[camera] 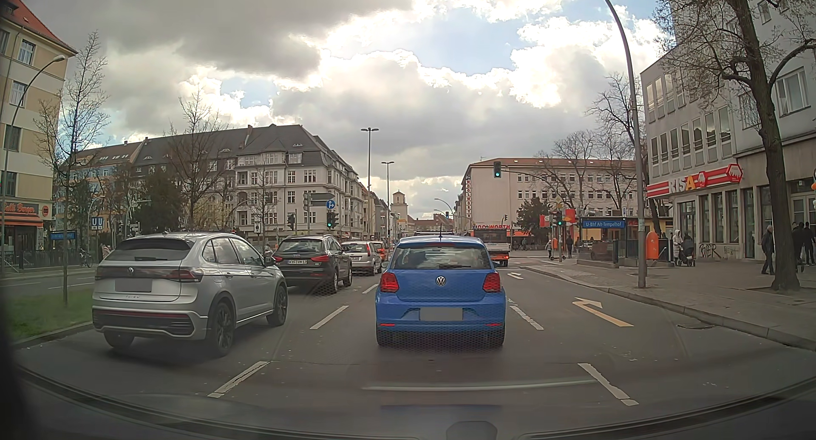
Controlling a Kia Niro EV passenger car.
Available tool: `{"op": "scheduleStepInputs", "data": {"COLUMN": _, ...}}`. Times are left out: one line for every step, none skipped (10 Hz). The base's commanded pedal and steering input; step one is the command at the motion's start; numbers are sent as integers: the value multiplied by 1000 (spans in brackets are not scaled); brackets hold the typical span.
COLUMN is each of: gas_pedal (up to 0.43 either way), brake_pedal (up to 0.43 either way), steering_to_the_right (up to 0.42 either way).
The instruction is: Follow the waypoints while adhering to traffic rules and regulations
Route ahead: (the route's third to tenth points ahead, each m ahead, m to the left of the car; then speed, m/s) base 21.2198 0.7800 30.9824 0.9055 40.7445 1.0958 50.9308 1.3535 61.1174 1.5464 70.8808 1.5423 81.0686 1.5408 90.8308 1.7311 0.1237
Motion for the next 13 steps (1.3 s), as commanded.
{"op": "scheduleStepInputs", "data": {"gas_pedal": 177, "brake_pedal": 37, "steering_to_the_right": -1}}
{"op": "scheduleStepInputs", "data": {"gas_pedal": 189, "brake_pedal": 37, "steering_to_the_right": -1}}
{"op": "scheduleStepInputs", "data": {"gas_pedal": 209, "brake_pedal": 37, "steering_to_the_right": -1}}
{"op": "scheduleStepInputs", "data": {"gas_pedal": 209, "brake_pedal": 37, "steering_to_the_right": -1}}
{"op": "scheduleStepInputs", "data": {"gas_pedal": 209, "brake_pedal": 37, "steering_to_the_right": 1}}
{"op": "scheduleStepInputs", "data": {"gas_pedal": 209, "brake_pedal": 37, "steering_to_the_right": 8}}
{"op": "scheduleStepInputs", "data": {"gas_pedal": 209, "brake_pedal": 37, "steering_to_the_right": 17}}
{"op": "scheduleStepInputs", "data": {"gas_pedal": 220, "brake_pedal": 37, "steering_to_the_right": 24}}
{"op": "scheduleStepInputs", "data": {"gas_pedal": 220, "brake_pedal": 37, "steering_to_the_right": 26}}
{"op": "scheduleStepInputs", "data": {"gas_pedal": 220, "brake_pedal": 30, "steering_to_the_right": 25}}
{"op": "scheduleStepInputs", "data": {"gas_pedal": 220, "brake_pedal": 30, "steering_to_the_right": 25}}
{"op": "scheduleStepInputs", "data": {"gas_pedal": 228, "brake_pedal": 30, "steering_to_the_right": 26}}
{"op": "scheduleStepInputs", "data": {"gas_pedal": 228, "brake_pedal": 30, "steering_to_the_right": 26}}
